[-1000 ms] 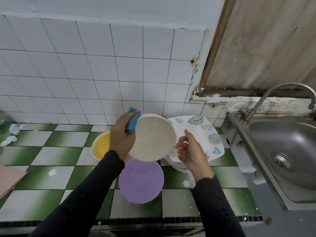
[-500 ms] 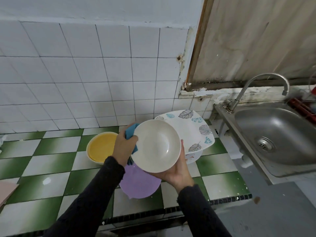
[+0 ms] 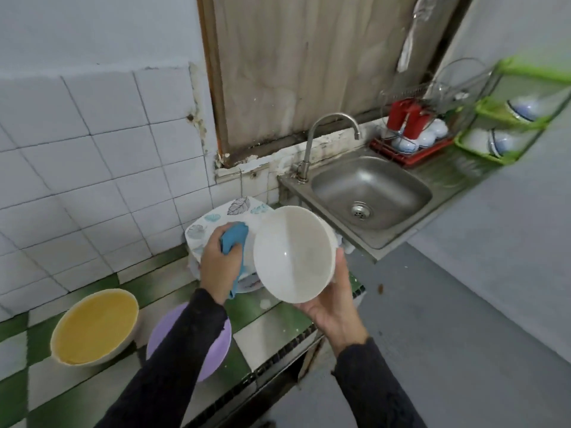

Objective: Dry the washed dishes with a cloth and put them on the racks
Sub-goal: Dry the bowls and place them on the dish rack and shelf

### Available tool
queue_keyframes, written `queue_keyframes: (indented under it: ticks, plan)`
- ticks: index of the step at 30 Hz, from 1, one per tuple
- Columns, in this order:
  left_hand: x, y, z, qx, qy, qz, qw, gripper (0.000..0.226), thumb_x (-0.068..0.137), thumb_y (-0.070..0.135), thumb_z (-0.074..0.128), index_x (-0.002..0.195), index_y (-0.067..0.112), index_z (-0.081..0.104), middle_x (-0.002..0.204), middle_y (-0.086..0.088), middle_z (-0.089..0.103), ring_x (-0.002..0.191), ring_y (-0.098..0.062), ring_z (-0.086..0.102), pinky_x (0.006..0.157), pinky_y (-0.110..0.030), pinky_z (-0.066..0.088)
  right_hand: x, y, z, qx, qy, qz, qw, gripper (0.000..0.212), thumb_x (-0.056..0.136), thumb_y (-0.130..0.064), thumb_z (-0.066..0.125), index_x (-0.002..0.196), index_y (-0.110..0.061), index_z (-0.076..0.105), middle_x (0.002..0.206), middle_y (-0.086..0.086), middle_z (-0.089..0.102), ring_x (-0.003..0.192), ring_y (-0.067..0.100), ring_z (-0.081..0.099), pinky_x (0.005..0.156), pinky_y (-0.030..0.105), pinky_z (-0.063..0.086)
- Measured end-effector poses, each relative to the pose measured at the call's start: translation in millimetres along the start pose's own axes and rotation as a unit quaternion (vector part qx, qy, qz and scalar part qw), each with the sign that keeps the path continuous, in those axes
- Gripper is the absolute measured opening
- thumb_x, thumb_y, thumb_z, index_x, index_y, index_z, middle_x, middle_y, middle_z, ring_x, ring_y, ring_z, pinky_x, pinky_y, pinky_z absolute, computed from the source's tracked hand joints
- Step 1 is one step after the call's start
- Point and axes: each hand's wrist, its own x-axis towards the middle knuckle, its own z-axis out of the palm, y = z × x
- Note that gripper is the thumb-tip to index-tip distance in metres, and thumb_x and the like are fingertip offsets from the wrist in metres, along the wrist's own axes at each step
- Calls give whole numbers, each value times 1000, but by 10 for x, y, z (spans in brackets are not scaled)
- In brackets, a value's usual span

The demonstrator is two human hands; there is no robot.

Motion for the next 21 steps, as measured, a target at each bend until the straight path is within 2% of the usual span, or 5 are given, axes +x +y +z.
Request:
queue_keyframes:
  ticks: [3, 8, 11, 15, 21]
  plan:
    - [-5, 154, 525, -9, -57, 15, 998, 37, 97, 1, 51, 119, 30, 54, 125, 3, 58, 113, -13, 54, 91, -13, 42, -241, -334, -188, -18, 60, -94, 994, 85, 75, -63, 77, 147, -28, 48, 149, 18, 51, 133, 43, 52, 75, 52, 60]
    - [-91, 282, 1267, -30, -133, 37, 990, 33, 101, 16, 52, 125, 39, 55, 132, 7, 57, 118, -13, 55, 102, -28, 44, -537, -843, -499, -79, 142, -206, 965, 89, 70, -69, 78, 145, -31, 51, 145, 14, 56, 131, 39, 55, 83, 56, 58]
    - [-129, 380, 1725, -16, -170, 69, 983, 31, 101, 16, 52, 129, 29, 56, 130, 7, 58, 118, -11, 55, 99, -23, 41, -696, -1155, -704, -101, 196, -244, 944, 95, 66, -70, 80, 146, -30, 48, 143, 17, 56, 129, 43, 55, 87, 65, 54]
    - [-183, 580, 2447, 11, -197, 92, 976, 29, 101, 20, 52, 130, 22, 58, 118, 6, 61, 110, -13, 57, 94, -26, 42, -935, -1621, -1110, -109, 282, -276, 912, 101, 63, -71, 82, 146, -31, 42, 141, 14, 56, 126, 42, 57, 81, 53, 56]
    - [-190, 807, 3695, 6, -226, 98, 969, 26, 101, 21, 54, 126, 22, 60, 111, 4, 65, 105, -16, 61, 91, -31, 48, -1190, -2572, -1670, -162, 326, -319, 875, 95, 67, -71, 79, 144, -32, 41, 139, 10, 57, 122, 36, 60, 80, 51, 56]
